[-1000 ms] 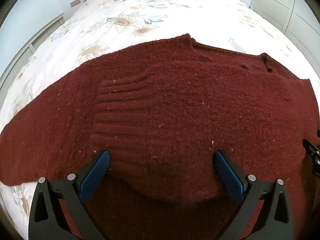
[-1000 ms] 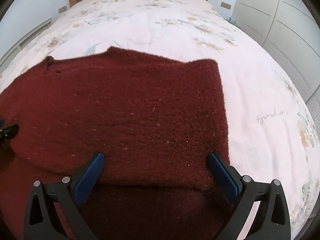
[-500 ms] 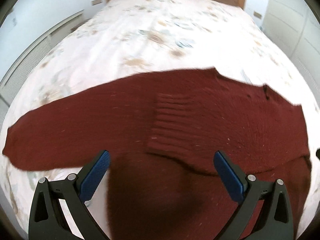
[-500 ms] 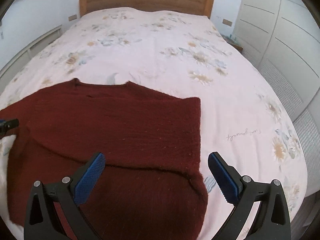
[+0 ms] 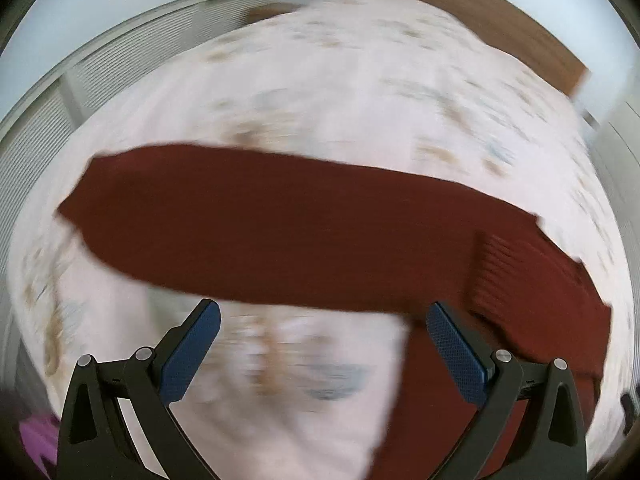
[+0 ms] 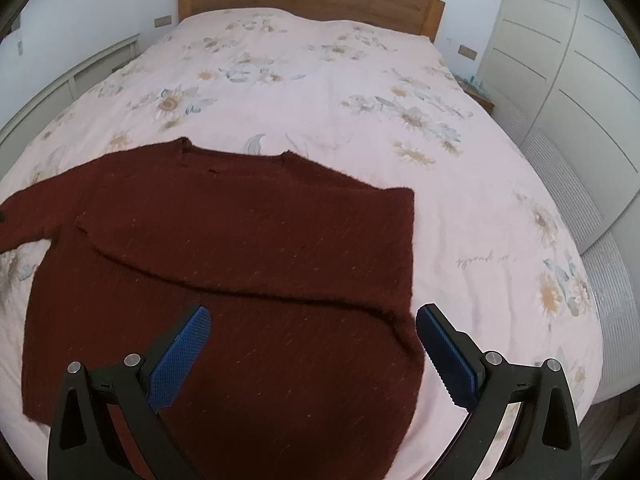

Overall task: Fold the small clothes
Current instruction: 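Grasp the sweater side edge with the left tool, then fold the held side edge over toward the sweater middle, open left tool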

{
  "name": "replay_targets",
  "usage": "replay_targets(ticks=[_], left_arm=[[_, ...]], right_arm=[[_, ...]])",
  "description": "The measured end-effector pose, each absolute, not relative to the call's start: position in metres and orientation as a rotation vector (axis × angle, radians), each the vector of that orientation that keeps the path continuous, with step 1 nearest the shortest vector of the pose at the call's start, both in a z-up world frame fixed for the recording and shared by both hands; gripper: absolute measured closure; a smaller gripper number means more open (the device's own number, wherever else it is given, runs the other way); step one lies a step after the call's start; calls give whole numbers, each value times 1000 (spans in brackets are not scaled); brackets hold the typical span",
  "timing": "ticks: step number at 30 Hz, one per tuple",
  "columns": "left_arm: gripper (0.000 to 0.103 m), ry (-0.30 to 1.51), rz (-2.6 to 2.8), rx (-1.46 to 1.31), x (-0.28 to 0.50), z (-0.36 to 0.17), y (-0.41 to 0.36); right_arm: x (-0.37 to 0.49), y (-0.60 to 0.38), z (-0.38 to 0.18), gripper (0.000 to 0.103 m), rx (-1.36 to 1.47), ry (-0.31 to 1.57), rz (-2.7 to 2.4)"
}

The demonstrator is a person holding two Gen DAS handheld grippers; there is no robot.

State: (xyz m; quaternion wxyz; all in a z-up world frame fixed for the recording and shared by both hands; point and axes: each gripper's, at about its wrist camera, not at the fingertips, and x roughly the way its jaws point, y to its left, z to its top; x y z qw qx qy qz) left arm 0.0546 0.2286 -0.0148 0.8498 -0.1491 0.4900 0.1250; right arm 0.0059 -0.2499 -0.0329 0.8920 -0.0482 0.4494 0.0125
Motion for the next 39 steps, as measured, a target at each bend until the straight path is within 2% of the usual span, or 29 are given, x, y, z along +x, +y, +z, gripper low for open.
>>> replay_targets(ticks=[8,20,21,23,25,26,27,28,33,39], left_arm=[[1,1036,487,-496,27,-36,329],[3,1097,554,-695,20,-79,386],[8,1086,540,-681,21,-77,384],[30,1080,510,-650,23,-74,381],[70,1085,479,-624,28,-72,379],[77,1087,446,-634,30,-69,379],[89,1091,434,-642,30,-68,379],[95,1094,417,-651,30,-66,380],[97,1090,385,-517,29,-35,362],[97,1064,277,-369,31,16,301]], right_arm=[[9,-234,-49,0,-74,965,7],[13,-213,-58,0,-124,999,30],[13,-213,-60,0,-128,1003,29],[13,-213,-61,0,-130,1006,28],[12,-214,-62,0,-125,1005,29],[12,-215,-61,0,-123,1004,28],[12,-216,-61,0,-121,1001,28],[12,-218,-60,0,-117,997,25],[13,-227,-55,0,-97,975,19],[12,-241,-50,0,-67,944,19]])
